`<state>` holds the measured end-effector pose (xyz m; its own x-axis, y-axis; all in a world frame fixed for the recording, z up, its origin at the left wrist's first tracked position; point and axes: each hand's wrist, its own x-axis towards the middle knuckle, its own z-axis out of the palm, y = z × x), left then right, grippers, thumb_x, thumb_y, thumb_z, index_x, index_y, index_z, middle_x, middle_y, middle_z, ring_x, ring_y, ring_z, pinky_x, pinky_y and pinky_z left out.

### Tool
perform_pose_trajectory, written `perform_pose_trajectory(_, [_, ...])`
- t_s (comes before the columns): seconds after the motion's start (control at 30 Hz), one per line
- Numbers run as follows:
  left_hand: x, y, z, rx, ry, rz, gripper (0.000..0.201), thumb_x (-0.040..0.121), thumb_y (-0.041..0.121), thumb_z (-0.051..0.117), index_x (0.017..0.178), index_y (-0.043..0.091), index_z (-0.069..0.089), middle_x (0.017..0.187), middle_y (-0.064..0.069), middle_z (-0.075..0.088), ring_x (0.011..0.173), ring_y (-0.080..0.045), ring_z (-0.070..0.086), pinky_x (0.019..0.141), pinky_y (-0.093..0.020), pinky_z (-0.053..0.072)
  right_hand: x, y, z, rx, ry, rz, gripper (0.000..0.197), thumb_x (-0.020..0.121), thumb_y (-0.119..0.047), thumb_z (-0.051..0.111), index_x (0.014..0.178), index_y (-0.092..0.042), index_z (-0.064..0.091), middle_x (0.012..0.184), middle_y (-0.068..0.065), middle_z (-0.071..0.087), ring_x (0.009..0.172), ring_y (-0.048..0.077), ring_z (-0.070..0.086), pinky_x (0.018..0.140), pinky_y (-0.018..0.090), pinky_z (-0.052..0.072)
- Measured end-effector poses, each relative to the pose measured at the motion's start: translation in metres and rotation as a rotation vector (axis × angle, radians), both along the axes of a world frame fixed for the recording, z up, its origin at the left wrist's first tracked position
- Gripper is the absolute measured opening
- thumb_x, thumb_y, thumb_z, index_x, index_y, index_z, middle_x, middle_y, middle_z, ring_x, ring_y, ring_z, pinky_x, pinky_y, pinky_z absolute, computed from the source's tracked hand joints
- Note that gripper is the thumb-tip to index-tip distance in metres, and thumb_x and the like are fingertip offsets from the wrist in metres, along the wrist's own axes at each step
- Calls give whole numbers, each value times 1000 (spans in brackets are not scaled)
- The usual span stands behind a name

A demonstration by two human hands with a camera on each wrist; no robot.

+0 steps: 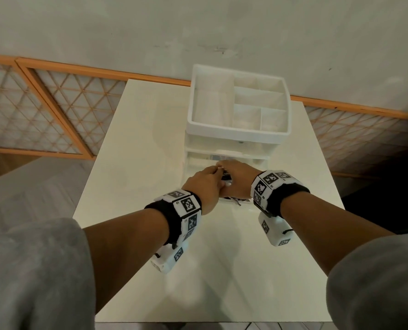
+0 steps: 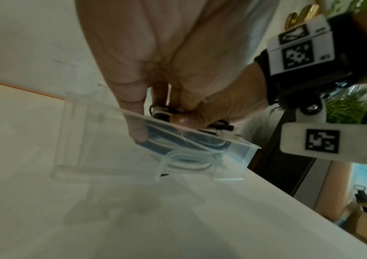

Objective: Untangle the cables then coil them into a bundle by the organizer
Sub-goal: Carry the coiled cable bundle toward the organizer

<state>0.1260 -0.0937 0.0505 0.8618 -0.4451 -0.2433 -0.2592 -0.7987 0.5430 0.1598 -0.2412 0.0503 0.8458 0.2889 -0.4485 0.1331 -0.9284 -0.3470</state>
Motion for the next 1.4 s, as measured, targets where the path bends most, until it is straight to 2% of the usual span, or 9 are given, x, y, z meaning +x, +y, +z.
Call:
perform_pose_trajectory(0.17, [7,3,-4,138,-4,-110,48,103,28,37,148,12,35,149,-7,40,120,-36,53,98,-41,44,-8,-19,18,6,-88,-19,76,69,-50,83,136,-35,51,137,-1,53,126,22,50,108,41,41])
perform_pose_trajectory(0.37, [8,-2,-6,265,-46,-125,48,102,41,41,144,19,43,147,-4,38,119,-34,46,100,-44,44,-35,-21,34,-56,-272,43,25,81,-41,75,100,-27,66,102,-6,47,86,21,54,74,33,45])
perform_pose_trajectory(0.53, [7,-9,-6,324,-91,-85,40,99,26,50,137,14,47,138,-6,36,118,-30,41,84,-39,51,-74,-9,14,11,-308,131,44,86,-43,70,124,-24,61,125,-1,56,113,19,55,93,37,52])
perform_pose_trajectory(0.7, [5,-13,-17,279,-191,-84,34,94,16,50,127,11,56,135,-13,39,112,-35,45,85,-42,50,-97,-14,-31,-82,-615,37,43,75,-6,81,115,-3,64,103,8,56,81,23,60,51,27,52])
perform_pose_trajectory(0.8, [9,-5,-17,200,-173,-102,25,100,24,45,117,10,58,126,-5,40,93,-21,35,86,-43,50,-88,-23,-39,0,-669,26,31,81,-2,74,110,-4,68,97,7,57,76,26,61,46,33,54])
perform_pose_trajectory(0.93, [14,-1,-14,189,-186,-81,30,102,30,42,108,14,67,121,-1,48,97,-21,40,90,-39,47,-86,-23,-35,-45,-771,13,32,74,-3,79,105,-8,74,96,7,64,81,28,62,62,35,53])
perform_pose_trajectory(1.1, [15,-11,-12,257,-279,-63,29,100,28,46,103,15,72,118,-2,52,109,-26,41,90,-33,41,-92,-17,-39,-137,-769,-1,57,72,5,71,127,-9,64,140,22,52,132,43,49,106,52,44])
perform_pose_trajectory(1.27, [18,-13,-13,262,-232,-48,31,100,30,47,102,11,71,121,-7,51,110,-25,43,95,-36,45,-90,-19,-49,-65,-660,11,72,63,19,69,132,0,58,134,25,59,135,49,45,89,48,57])
perform_pose_trajectory(1.4, [19,-18,-12,150,-170,-60,38,103,31,38,120,8,63,132,-8,50,123,-29,44,104,-41,40,-63,-25,-40,-23,-642,-31,61,69,18,63,127,0,61,128,19,61,130,45,51,100,52,52])
